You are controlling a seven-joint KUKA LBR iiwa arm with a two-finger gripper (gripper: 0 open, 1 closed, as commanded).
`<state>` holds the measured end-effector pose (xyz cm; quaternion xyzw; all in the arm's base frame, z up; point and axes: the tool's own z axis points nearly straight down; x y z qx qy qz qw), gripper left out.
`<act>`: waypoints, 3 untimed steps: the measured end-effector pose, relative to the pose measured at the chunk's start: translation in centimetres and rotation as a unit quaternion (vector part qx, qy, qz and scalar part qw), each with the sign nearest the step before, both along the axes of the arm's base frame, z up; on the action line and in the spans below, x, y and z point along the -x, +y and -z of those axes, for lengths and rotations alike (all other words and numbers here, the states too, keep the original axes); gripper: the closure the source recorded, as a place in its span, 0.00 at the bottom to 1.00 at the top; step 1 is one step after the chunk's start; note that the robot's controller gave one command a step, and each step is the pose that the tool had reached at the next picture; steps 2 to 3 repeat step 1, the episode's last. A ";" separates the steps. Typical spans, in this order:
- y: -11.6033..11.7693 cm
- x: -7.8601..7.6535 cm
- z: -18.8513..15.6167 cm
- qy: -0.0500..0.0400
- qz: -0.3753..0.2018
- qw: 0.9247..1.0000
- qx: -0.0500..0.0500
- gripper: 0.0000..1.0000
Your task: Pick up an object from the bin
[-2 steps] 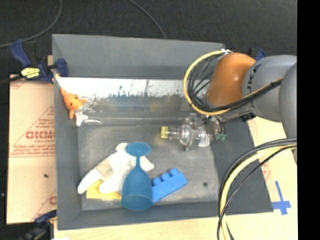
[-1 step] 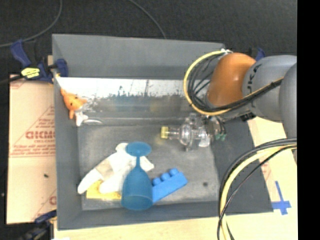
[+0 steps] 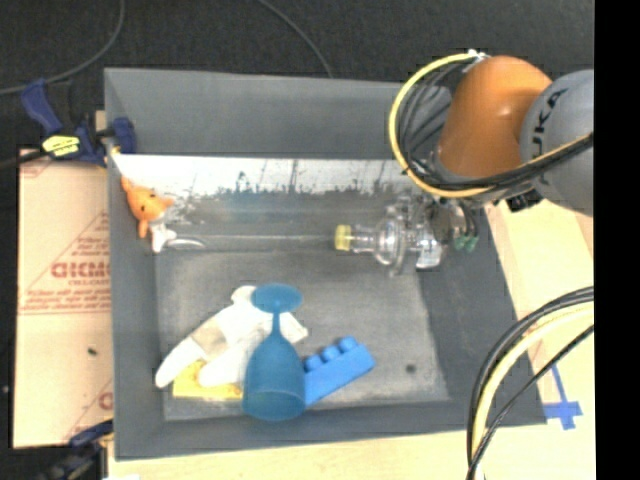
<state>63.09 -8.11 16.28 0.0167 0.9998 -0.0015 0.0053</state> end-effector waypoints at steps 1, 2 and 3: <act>0.0 -0.6 -3.9 -0.004 0.001 1.000 0.000 1.00; 0.0 -0.6 -3.9 -0.004 0.001 1.000 0.000 1.00; 0.0 -0.6 -3.9 -0.004 0.001 1.000 0.000 1.00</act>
Offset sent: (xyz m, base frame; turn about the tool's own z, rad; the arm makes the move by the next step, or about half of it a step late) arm 0.0069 -0.0132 0.0183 -0.0262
